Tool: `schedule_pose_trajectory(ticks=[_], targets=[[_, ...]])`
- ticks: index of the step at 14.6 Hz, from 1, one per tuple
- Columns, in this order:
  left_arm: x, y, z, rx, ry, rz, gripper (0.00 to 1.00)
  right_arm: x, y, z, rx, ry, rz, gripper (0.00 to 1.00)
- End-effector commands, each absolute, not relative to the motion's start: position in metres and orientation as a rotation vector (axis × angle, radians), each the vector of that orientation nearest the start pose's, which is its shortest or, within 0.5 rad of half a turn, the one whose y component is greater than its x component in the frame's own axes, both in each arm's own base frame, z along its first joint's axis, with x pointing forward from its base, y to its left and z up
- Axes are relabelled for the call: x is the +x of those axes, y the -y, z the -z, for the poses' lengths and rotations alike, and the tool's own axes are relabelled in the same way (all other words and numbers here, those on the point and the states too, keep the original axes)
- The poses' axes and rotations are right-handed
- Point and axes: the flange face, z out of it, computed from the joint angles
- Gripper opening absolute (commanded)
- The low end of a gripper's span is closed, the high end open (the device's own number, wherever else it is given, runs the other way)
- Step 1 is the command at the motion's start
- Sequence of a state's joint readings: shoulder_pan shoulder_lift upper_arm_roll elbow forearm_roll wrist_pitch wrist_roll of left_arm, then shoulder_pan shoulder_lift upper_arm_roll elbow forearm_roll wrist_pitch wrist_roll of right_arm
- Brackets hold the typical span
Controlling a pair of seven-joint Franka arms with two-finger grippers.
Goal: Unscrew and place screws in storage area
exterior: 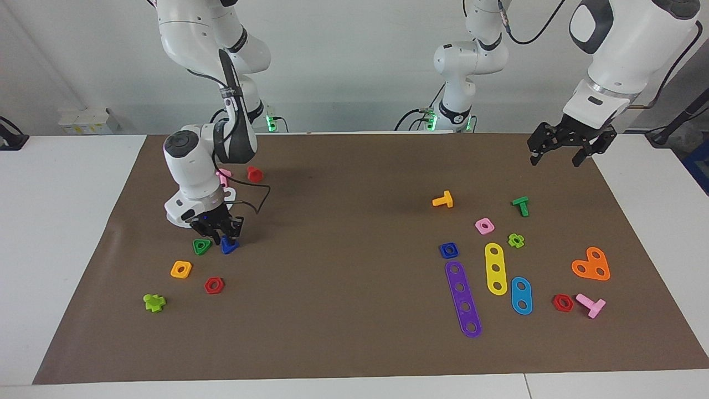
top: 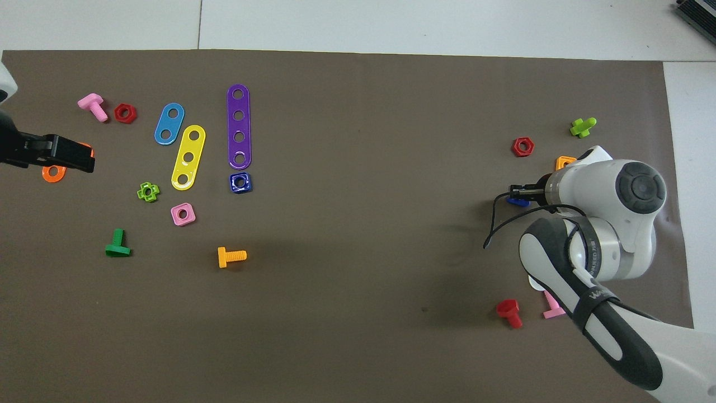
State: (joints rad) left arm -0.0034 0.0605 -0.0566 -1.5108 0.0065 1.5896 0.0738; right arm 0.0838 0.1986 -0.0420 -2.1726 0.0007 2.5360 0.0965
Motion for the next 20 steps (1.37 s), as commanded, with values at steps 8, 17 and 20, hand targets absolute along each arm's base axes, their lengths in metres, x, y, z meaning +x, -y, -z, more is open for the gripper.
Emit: schedule_pose_trajectory(ticks=[8, 17, 20], targets=[[0.565, 0.028, -0.623, -3.113, -0.199, 0.021, 1.00, 0.584, 0.000, -0.560, -3.115, -0.273, 0.170, 1.00], [0.565, 0.028, -0.622, -3.113, -0.199, 0.019, 1.00, 0.536, 0.027, -0.640, -3.120, -0.339, 0.009, 1.00], [0.565, 0.028, -0.623, -3.113, -0.199, 0.021, 1.00, 0.536, 0.026, -0.639, -3.121, -0.331, 0.002, 1.00]])
